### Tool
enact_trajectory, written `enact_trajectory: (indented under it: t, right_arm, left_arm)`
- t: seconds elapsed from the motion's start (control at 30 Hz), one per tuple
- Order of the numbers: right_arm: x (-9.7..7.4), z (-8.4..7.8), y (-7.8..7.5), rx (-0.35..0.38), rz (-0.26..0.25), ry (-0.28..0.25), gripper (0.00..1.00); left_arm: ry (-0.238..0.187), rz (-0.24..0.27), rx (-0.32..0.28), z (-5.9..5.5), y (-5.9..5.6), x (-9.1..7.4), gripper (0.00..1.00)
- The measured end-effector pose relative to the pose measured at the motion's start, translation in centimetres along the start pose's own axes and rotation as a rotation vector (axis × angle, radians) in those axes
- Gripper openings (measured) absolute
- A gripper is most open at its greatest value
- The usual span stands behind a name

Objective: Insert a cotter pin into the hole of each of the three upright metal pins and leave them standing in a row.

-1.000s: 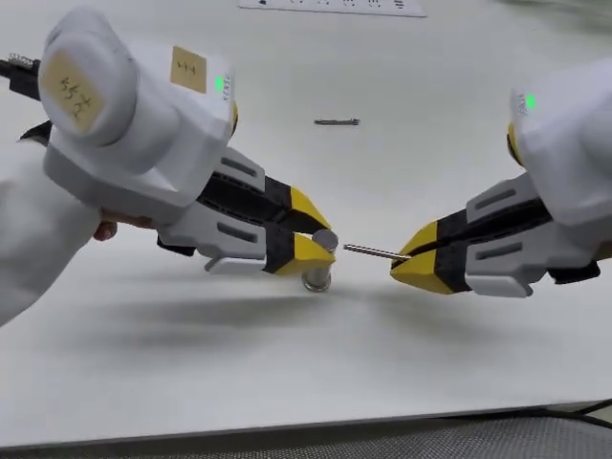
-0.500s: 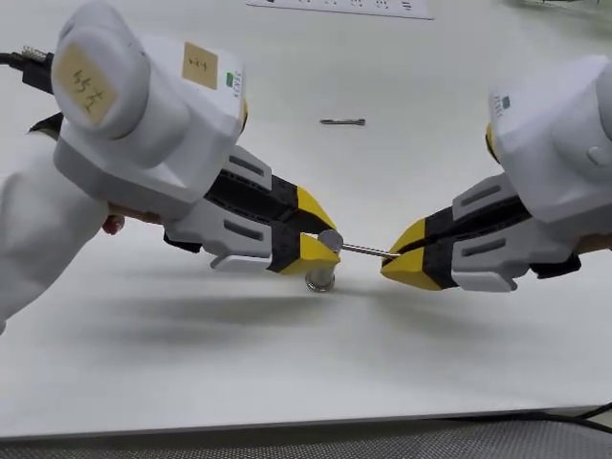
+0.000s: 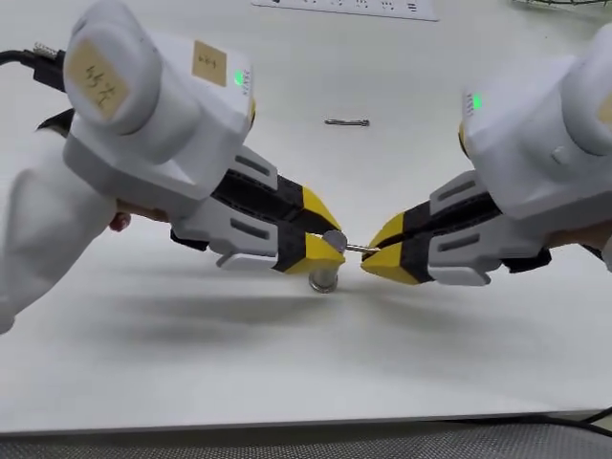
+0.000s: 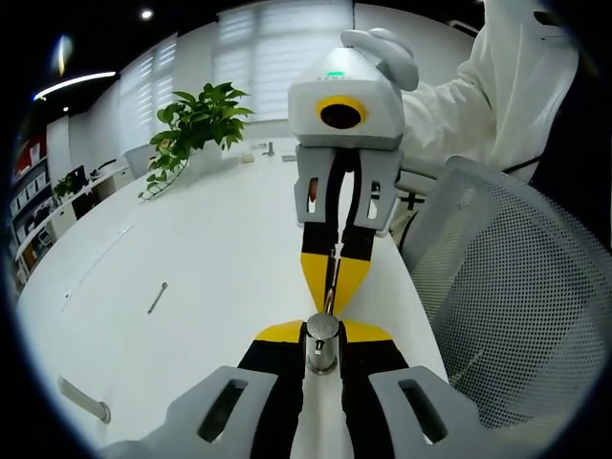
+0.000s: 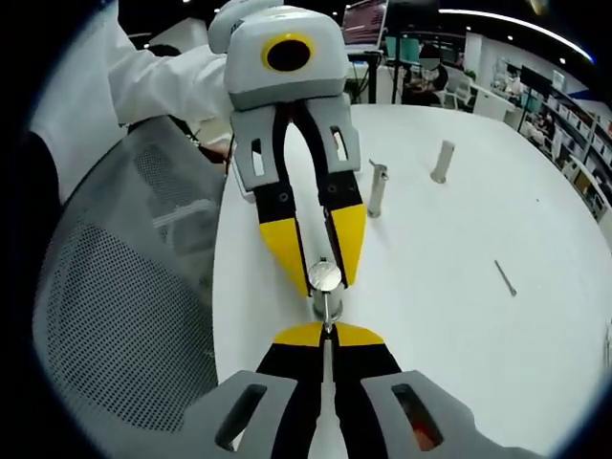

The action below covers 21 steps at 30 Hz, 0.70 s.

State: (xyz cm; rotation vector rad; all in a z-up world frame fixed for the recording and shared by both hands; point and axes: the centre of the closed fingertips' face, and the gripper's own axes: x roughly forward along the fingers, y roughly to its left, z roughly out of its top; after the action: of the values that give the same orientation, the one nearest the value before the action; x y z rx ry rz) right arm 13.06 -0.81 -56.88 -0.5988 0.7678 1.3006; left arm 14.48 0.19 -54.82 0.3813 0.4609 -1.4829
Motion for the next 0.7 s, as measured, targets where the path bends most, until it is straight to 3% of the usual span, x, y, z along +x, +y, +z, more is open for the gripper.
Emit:
enact_trajectory:
  t: [0.23, 0.33, 0.43, 0.53, 0.7]
  right_arm:
    - [0.5, 0.6, 0.1, -0.069, 0.013, -0.003, 0.0]
    - [0.6, 0.9, 0.2, -0.133, 0.009, -0.013, 0.0]
    - [0.7, 1.3, -0.1, -0.15, -0.005, -0.031, 0.01]
    - [0.5, 1.4, -0.1, -0.136, 0.005, -0.048, 0.1]
    - [-0.2, 0.9, -0.3, -0.128, -0.014, -0.044, 0.08]
  left_arm:
    - [0.001, 0.0, -0.007, -0.1, 0.0, 0.2, 0.1]
    - [0.002, -0.001, -0.005, 0.0, -0.3, 0.3, 0.1]
    - [0.002, 0.001, -0.008, 0.0, -0.2, 0.3, 0.1]
    - [0.002, 0.003, -0.011, -0.1, -0.1, 0.2, 0.1]
    - [0.002, 0.003, -0.014, -0.1, -0.2, 0.4, 0.1]
